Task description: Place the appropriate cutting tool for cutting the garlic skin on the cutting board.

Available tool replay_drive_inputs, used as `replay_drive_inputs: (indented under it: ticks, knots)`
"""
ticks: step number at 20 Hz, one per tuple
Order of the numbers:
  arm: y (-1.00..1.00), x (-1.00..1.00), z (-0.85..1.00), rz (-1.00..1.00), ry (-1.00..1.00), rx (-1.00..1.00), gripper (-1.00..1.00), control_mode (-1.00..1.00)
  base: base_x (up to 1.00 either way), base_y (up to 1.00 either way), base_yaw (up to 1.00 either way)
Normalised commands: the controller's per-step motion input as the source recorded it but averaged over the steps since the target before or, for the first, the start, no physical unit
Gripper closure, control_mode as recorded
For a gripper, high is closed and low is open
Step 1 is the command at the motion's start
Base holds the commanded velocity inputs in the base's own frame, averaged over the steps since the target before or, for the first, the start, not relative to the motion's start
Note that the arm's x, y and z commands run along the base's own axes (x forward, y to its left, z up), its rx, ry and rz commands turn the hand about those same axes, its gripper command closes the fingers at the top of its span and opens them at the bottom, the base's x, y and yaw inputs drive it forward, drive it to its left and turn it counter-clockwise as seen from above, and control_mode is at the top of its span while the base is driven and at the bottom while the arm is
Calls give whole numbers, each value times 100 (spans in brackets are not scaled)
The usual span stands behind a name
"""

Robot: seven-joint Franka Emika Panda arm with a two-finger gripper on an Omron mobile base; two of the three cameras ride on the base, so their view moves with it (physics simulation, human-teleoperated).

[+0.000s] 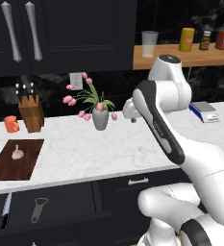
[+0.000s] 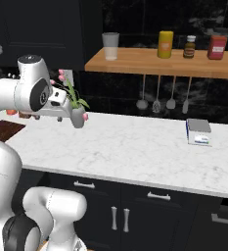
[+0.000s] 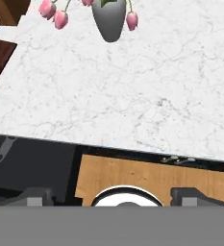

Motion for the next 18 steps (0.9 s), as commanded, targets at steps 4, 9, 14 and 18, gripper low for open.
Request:
replay_drive_inputs:
  ticks: [4,9,14,18]
  knots:
    - [100,-20,-29,0,5,0,-100,-100,0,0,0]
    - [100,-6,-43,0,13,0,-100,-100,0,0,0]
    - [79,0,-24,0,9,-2,-100,-100,0,0,0]
    - [58,19,-13,0,10,-9,-100,-100,0,0,0]
